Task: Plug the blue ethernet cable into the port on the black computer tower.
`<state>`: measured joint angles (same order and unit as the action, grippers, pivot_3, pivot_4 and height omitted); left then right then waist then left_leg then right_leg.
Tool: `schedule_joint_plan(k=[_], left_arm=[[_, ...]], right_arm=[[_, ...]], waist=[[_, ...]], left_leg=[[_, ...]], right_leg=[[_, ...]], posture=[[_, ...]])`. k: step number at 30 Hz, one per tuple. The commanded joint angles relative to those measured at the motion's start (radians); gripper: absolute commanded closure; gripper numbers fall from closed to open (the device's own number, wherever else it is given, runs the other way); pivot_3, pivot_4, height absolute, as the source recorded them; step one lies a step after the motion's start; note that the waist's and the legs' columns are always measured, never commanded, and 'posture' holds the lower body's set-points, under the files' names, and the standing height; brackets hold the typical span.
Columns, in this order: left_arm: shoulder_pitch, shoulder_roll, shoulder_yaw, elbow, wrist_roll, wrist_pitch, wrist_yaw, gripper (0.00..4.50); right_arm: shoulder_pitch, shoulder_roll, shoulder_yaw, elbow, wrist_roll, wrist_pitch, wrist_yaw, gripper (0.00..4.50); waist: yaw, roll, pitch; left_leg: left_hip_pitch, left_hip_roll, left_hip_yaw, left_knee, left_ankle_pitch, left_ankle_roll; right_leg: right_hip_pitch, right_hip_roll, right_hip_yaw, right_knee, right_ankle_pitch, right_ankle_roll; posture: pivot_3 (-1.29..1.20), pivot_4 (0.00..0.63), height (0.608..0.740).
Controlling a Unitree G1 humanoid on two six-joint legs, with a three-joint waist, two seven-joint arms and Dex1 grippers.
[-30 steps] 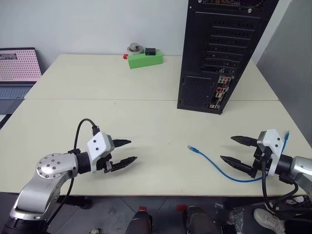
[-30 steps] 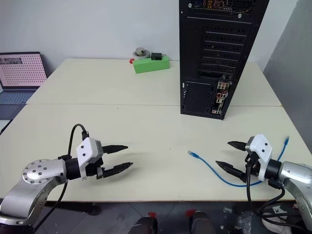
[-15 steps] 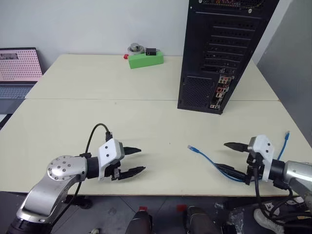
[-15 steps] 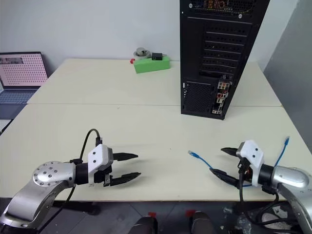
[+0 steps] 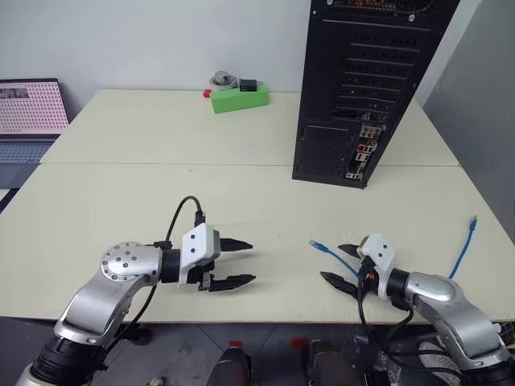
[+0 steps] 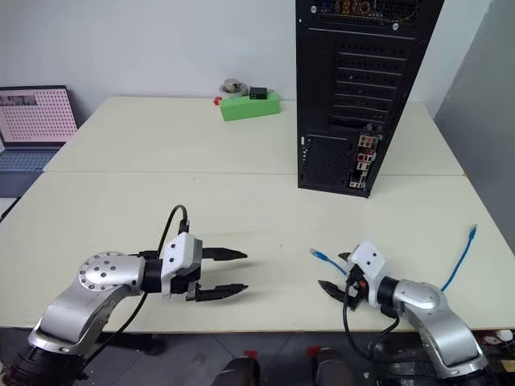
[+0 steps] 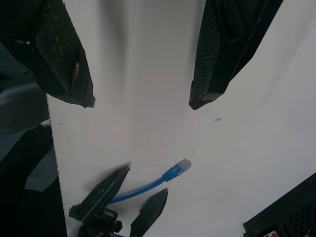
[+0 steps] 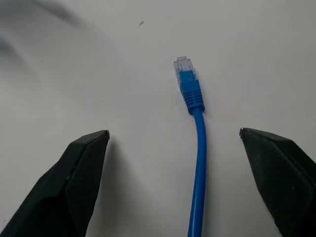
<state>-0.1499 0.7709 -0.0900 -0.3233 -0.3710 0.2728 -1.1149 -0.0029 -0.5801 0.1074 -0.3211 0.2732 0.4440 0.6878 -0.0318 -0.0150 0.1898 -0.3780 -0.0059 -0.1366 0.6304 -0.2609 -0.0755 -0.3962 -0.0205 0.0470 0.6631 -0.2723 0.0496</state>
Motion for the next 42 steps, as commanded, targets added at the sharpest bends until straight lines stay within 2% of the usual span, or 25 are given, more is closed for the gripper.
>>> schedule_joint_plan(k=[1, 5, 9, 16, 22, 33, 38, 42], left_arm=[[-0.008, -0.008, -0.005, -0.008, 0.008, -0.026, -0.003, 1.24], [-0.014, -0.014, -0.014, 0.001, 0.018, -0.036, 0.0, 1.24], [-0.037, -0.033, -0.036, 0.018, 0.033, -0.039, 0.005, 1.24], [-0.121, -0.116, -0.097, 0.097, 0.083, -0.048, 0.032, 1.24], [-0.215, -0.181, -0.144, 0.199, 0.116, -0.063, 0.015, 1.24], [-0.274, -0.206, -0.176, 0.264, 0.128, -0.097, -0.046, 1.24], [-0.287, -0.212, -0.174, 0.275, 0.117, -0.095, -0.067, 2.02], [-0.289, -0.217, -0.178, 0.289, 0.133, -0.11, -0.062, 3.06]], right_arm=[[-0.006, 0.005, -0.001, 0.002, -0.018, -0.006, -0.01, 0.83], [-0.013, 0.003, -0.005, -0.001, -0.018, 0.009, -0.009, 1.81], [-0.025, -0.004, -0.006, 0.004, -0.023, 0.007, -0.002, 2.98], [-0.083, -0.033, 0.028, 0.013, -0.049, -0.021, 0.051, 4.49], [-0.166, -0.079, 0.07, -0.071, -0.035, 0.009, 0.142, 4.49], [-0.243, -0.101, 0.112, -0.125, -0.035, 0.047, 0.213, 4.49], [-0.257, -0.099, 0.121, -0.126, -0.04, 0.048, 0.221, 4.5], [-0.264, -0.096, 0.132, -0.122, -0.046, 0.043, 0.226, 4.5]], waist=[[0.0, 0.0, 0.0], [0.0, 0.0, 0.0], [0.0, 0.0, 0.0], [-0.001, 0.0, 0.0], [-0.002, 0.0, 0.0], [0.0, 0.0, 0.0], [-0.001, 0.0, 0.0], [-0.001, 0.0, 0.0]], left_leg=[[0.0, 0.0, 0.0, 0.0, 0.0, 0.0], [0.001, 0.0, 0.0, 0.0, 0.0, 0.0], [0.001, 0.0, 0.0, 0.0, 0.0, 0.0], [0.001, 0.0, 0.0, 0.0, 0.0, 0.0], [0.001, 0.0, 0.0, 0.002, 0.0, 0.0], [0.0, -0.001, -0.001, 0.002, 0.0, 0.0], [0.001, 0.0, -0.001, 0.003, 0.0, 0.0], [0.001, 0.0, -0.001, 0.003, 0.0, 0.0]], right_leg=[[0.0, 0.0, 0.0, 0.0, 0.0, 0.0], [0.0, 0.0, 0.0, 0.001, 0.0, 0.001], [0.0, 0.0, 0.0, 0.001, 0.0, 0.0], [0.001, 0.0, 0.0, 0.001, 0.0, 0.0], [0.001, 0.0, 0.0, 0.002, 0.0, 0.0], [0.001, 0.0, -0.001, 0.002, 0.001, -0.001], [0.001, 0.0, -0.001, 0.002, 0.001, -0.001], [0.001, 0.0, -0.001, 0.002, 0.001, -0.001]], posture=[[0.0, 0.15, 0.74], [0.0, 0.15, 0.74], [0.0, 0.15, 0.74], [0.0, 0.15, 0.74], [0.0, 0.15, 0.74], [0.0, 0.15, 0.74], [0.0, 0.15, 0.74], [0.0, 0.15, 0.74]])
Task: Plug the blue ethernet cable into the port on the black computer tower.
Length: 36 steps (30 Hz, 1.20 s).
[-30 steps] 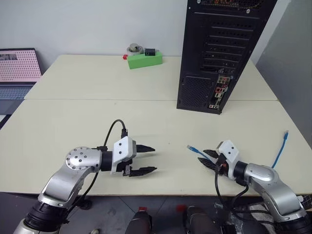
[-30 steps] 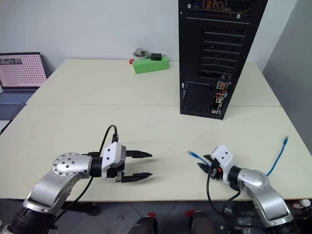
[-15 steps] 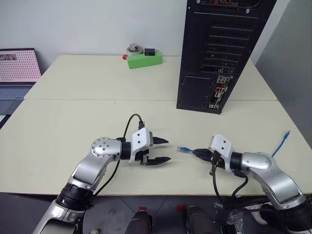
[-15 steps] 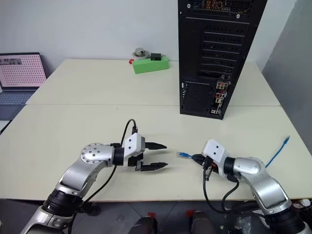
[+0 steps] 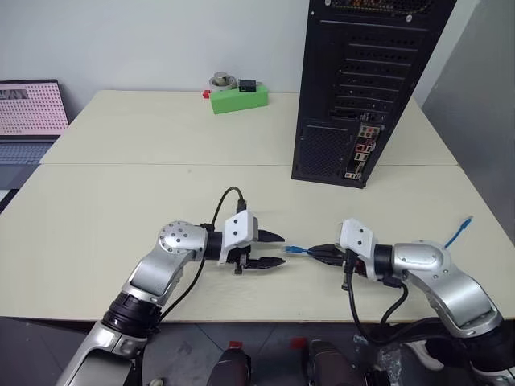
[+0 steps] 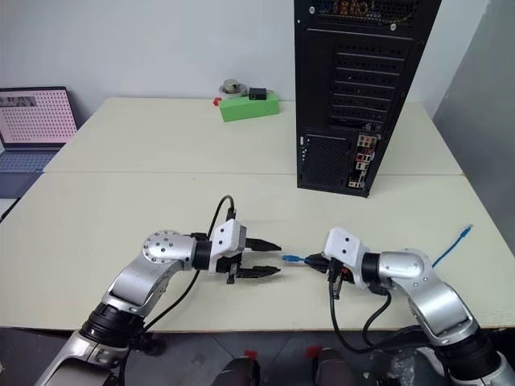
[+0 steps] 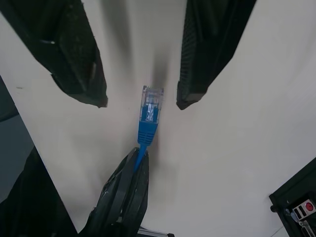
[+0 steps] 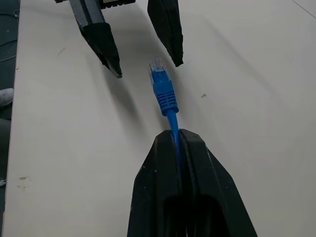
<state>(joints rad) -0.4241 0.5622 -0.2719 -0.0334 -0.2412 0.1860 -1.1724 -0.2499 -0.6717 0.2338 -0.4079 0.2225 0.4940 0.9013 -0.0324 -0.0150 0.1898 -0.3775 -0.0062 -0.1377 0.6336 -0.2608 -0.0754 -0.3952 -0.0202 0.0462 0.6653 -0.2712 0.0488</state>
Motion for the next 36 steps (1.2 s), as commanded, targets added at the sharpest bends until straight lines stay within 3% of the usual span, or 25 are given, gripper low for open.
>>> schedule_joint_plan(k=[1, 6, 17, 20, 28, 36], left_arm=[[-0.016, -0.012, 0.005, 0.002, 0.003, -0.024, -0.001, 3.37], [-0.011, -0.015, 0.005, 0.0, 0.01, -0.024, 0.001, 4.45], [0.024, -0.003, 0.024, -0.007, 0.016, -0.031, 0.014, 4.45], [0.024, 0.0, 0.04, -0.01, -0.004, -0.011, 0.016, 4.02], [0.035, 0.026, 0.053, -0.02, -0.028, -0.005, -0.013, 2.14], [0.033, -0.008, 0.028, -0.021, -0.011, -0.029, -0.003, 2.14]], right_arm=[[-0.018, -0.004, 0.008, -0.034, 0.004, -0.007, 0.014, 4.5], [-0.021, -0.006, 0.009, -0.038, 0.005, -0.005, 0.02, 4.5], [-0.028, -0.008, 0.007, -0.029, -0.001, -0.013, 0.025, 4.5], [-0.028, -0.009, 0.005, -0.026, -0.003, -0.015, 0.023, 4.5], [-0.032, -0.009, 0.007, -0.026, -0.008, -0.021, 0.023, 4.5], [-0.039, -0.006, 0.011, -0.034, -0.005, -0.017, 0.022, 4.5]], waist=[[0.0, 0.0, 0.0], [0.0, 0.0, 0.0], [0.0, 0.0, 0.0], [0.0, 0.0, 0.0], [0.0, 0.0, 0.0], [0.0, 0.0, 0.0]], left_leg=[[0.0, 0.0, 0.0, 0.0, 0.0, 0.0], [0.0, 0.0, 0.0, 0.0, 0.0, 0.0], [0.0, 0.0, 0.0, 0.001, 0.0, 0.0], [0.0, 0.0, 0.0, 0.001, 0.0, 0.0], [0.0, 0.0, 0.0, 0.001, 0.0, 0.0], [0.0, 0.0, 0.0, 0.001, 0.0, 0.0]], right_leg=[[0.0, 0.0, 0.0, 0.0, 0.0, 0.0], [0.0, 0.0, 0.0, 0.0, 0.001, -0.001], [0.0, 0.0, 0.0, 0.0, 0.001, -0.001], [0.0, 0.0, 0.0, 0.0, 0.001, -0.001], [0.0, 0.0, 0.0, 0.0, 0.0, -0.001], [0.0, 0.0, 0.0, 0.0, 0.001, -0.001]], posture=[[0.0, 0.15, 0.74], [0.0, 0.15, 0.74], [0.0, 0.15, 0.74], [0.0, 0.15, 0.74], [0.0, 0.15, 0.74], [0.0, 0.15, 0.74]])
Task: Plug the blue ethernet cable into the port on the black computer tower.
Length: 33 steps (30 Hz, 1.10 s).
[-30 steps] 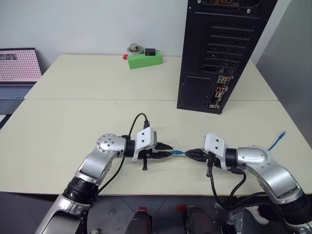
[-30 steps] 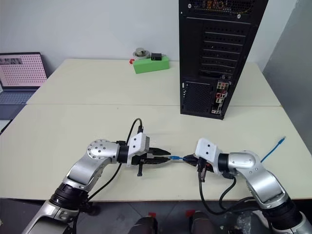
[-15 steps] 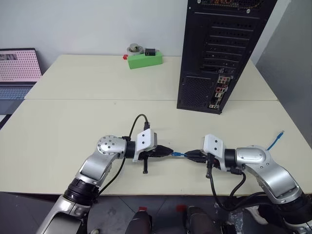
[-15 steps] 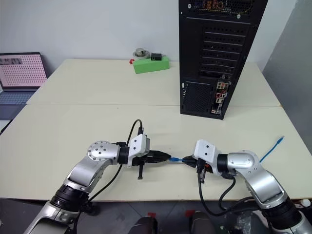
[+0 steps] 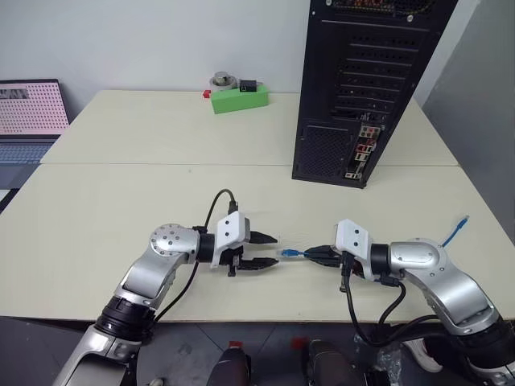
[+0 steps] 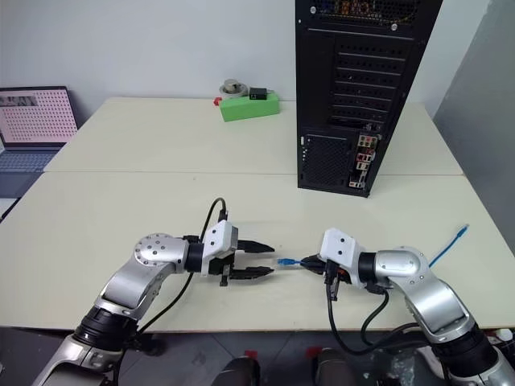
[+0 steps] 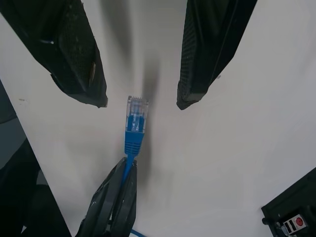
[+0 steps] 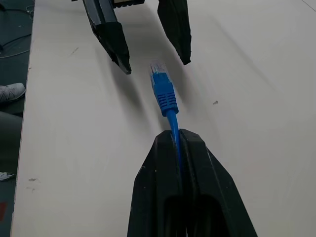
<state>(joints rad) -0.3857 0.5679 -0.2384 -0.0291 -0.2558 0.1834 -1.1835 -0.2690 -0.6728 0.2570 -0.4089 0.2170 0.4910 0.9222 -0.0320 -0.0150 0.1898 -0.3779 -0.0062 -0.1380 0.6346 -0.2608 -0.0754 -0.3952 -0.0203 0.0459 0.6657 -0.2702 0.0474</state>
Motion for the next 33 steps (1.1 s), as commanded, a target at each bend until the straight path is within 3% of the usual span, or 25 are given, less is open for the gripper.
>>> schedule_joint_plan(k=[1, 9, 10, 19, 27, 31, 33], left_arm=[[-0.007, -0.019, -0.008, -0.022, 0.006, -0.029, 0.01, 2.14], [-0.018, -0.03, -0.021, 0.005, 0.026, -0.055, 0.005, 2.14], [-0.019, -0.031, -0.021, 0.007, 0.028, -0.055, 0.007, 2.5], [-0.029, -0.041, -0.019, 0.029, 0.044, -0.075, 0.015, 4.21], [-0.02, -0.061, -0.017, 0.038, 0.066, -0.176, 0.022, 4.24], [-0.008, -0.067, -0.016, 0.048, 0.101, -0.305, 0.035, 4.24], [-0.004, -0.06, -0.031, 0.077, 0.164, -0.474, 0.045, 4.24]], right_arm=[[-0.019, -0.004, -0.012, -0.035, 0.001, -0.013, 0.001, 4.5], [-0.025, -0.004, -0.009, -0.043, 0.001, -0.013, 0.001, 4.5], [-0.024, -0.003, -0.008, -0.044, 0.001, -0.013, 0.0, 4.5], [-0.029, 0.0, -0.005, -0.044, 0.003, -0.018, 0.004, 4.5], [-0.032, -0.004, 0.008, -0.042, -0.022, -0.041, 0.005, 4.5], [-0.036, -0.022, -0.021, -0.032, -0.012, -0.052, 0.031, 3.55], [-0.029, -0.059, -0.086, -0.045, 0.032, -0.024, 0.059, 3.02]], waist=[[0.0, 0.0, 0.0], [0.0, 0.0, 0.0], [0.0, 0.0, 0.0], [0.0, 0.0, 0.0], [0.0, 0.0, 0.0], [0.001, 0.0, 0.0], [0.001, 0.0, 0.0]], left_leg=[[0.0, 0.0, 0.0, 0.0, 0.0, 0.0], [0.0, 0.0, 0.0, 0.0, 0.0, 0.0], [0.0, 0.0, 0.0, 0.001, 0.0, 0.0], [0.0, 0.0, 0.0, 0.001, 0.0, 0.0], [0.0, 0.0, 0.0, 0.001, 0.0, 0.0], [0.0, 0.0, 0.0, 0.001, 0.0, 0.0], [0.0, 0.0, 0.0, 0.001, 0.0, 0.0]], right_leg=[[0.0, 0.0, 0.0, 0.0, 0.0, 0.0], [0.0, 0.0, 0.0, 0.0, 0.0, 0.0], [0.0, 0.0, 0.0, 0.0, 0.0, 0.0], [0.0, 0.0, 0.0, 0.0, 0.0, 0.0], [0.0, 0.0, 0.0, 0.0, 0.001, -0.001], [0.0, 0.0, 0.0, 0.0, 0.001, -0.001], [0.0, 0.0, 0.0, 0.0, 0.001, -0.001]], posture=[[0.0, 0.15, 0.74], [0.0, 0.15, 0.74], [0.0, 0.15, 0.74], [0.0, 0.15, 0.74], [0.0, 0.15, 0.74], [0.0, 0.15, 0.74], [0.0, 0.15, 0.74]])
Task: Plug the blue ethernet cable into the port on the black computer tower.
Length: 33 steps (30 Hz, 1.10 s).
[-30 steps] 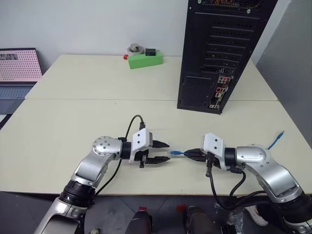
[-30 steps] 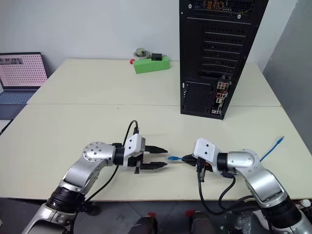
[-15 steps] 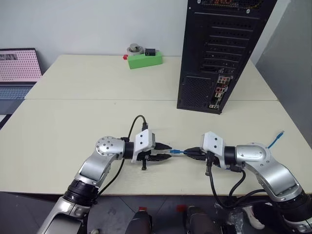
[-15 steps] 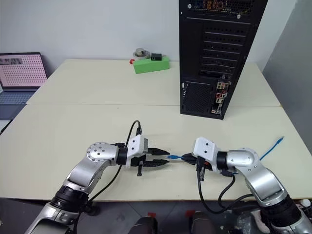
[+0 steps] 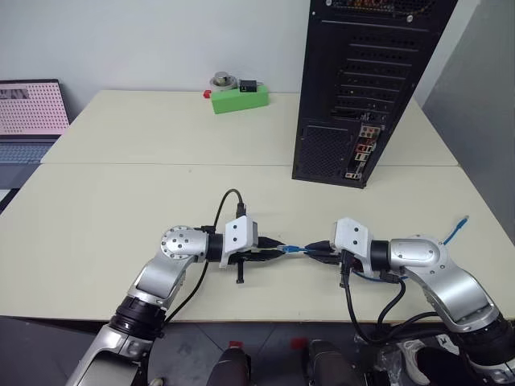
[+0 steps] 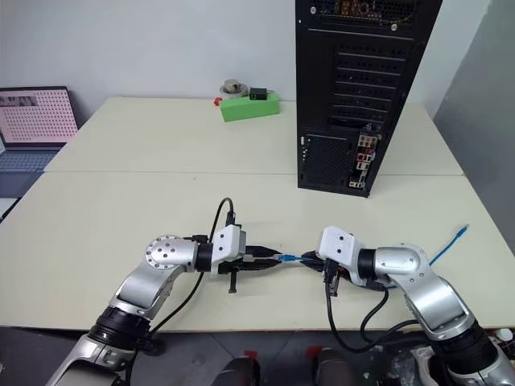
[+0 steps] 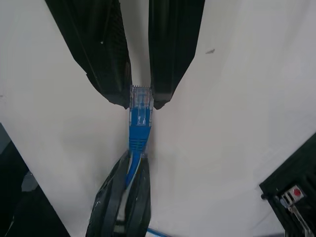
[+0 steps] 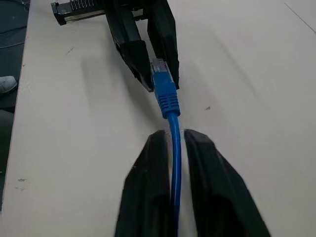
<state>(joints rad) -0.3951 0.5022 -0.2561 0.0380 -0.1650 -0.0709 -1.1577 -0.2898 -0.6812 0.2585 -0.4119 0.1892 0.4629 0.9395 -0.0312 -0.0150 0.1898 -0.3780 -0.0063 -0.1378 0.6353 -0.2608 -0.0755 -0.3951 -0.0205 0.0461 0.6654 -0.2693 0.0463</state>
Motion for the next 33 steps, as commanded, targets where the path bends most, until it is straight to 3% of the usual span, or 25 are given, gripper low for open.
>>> schedule_joint_plan(k=[1, 4, 8, 9, 16, 26, 33], left_arm=[[0.004, 0.007, -0.017, 0.022, 0.093, -0.276, 0.026, 4.24], [-0.009, 0.003, -0.016, 0.082, 0.154, -0.458, 0.077, 4.25], [-0.061, -0.005, 0.005, 0.212, 0.289, -0.811, 0.215, 4.25], [-0.076, -0.006, 0.012, 0.237, 0.321, -0.871, 0.252, 4.25], [-0.144, -0.006, 0.042, 0.341, 0.484, -1.085, 0.471, 4.25], [-0.183, 0.011, 0.039, 0.367, 0.595, -1.135, 0.643, 4.25], [-0.181, 0.027, 0.02, 0.362, 0.638, -1.143, 0.704, 4.25]], right_arm=[[-0.002, -0.067, -0.113, -0.051, 0.08, 0.019, 0.053, 2.86], [0.018, -0.092, -0.172, -0.094, 0.165, 0.086, 0.058, 2.16], [0.031, -0.023, -0.257, -0.159, 0.359, 0.265, -0.016, 1.14], [0.027, -0.003, -0.269, -0.168, 0.396, 0.304, -0.038, 1.14], [0.013, 0.095, -0.265, -0.171, 0.512, 0.441, -0.164, 1.14], [-0.017, 0.155, -0.249, -0.138, 0.561, 0.474, -0.225, 1.14], [-0.034, 0.166, -0.276, -0.117, 0.608, 0.494, -0.243, 2.81]], waist=[[0.001, 0.0, 0.0], [0.003, 0.0, 0.0], [0.002, 0.0, 0.0], [0.002, 0.0, 0.0], [0.002, 0.0, 0.0], [0.002, 0.0, 0.0], [0.001, 0.0, 0.0]], left_leg=[[0.0, 0.0, 0.0, 0.0, 0.0, 0.0], [0.0, -0.001, 0.0, 0.0, 0.0, 0.0], [0.0, 0.0, 0.0, 0.0, 0.0, 0.0], [0.0, 0.0, 0.0, 0.0, 0.0, 0.0], [0.0, -0.001, 0.0, 0.006, 0.0, 0.0], [0.0, -0.001, -0.001, 0.008, 0.0, 0.001], [0.0, -0.001, -0.001, 0.008, 0.0, 0.001]], right_leg=[[0.0, 0.0, 0.0, 0.0, 0.0, 0.0], [0.0, -0.001, 0.0, -0.001, 0.0, 0.0], [0.0, -0.001, 0.0, 0.0, 0.0, 0.0], [0.0, 0.0, 0.0, 0.0, 0.0, 0.0], [0.004, -0.001, 0.001, -0.001, 0.004, 0.003], [0.004, 0.0, 0.0, 0.0, 0.002, 0.007], [0.004, 0.0, 0.0, 0.0, 0.003, 0.007]], posture=[[0.0, 0.15, 0.74], [0.0, 0.15, 0.74], [0.0, 0.15, 0.74], [0.0, 0.15, 0.74], [0.0, 0.15, 0.74], [0.0, 0.15, 0.74], [0.0, 0.15, 0.74]])
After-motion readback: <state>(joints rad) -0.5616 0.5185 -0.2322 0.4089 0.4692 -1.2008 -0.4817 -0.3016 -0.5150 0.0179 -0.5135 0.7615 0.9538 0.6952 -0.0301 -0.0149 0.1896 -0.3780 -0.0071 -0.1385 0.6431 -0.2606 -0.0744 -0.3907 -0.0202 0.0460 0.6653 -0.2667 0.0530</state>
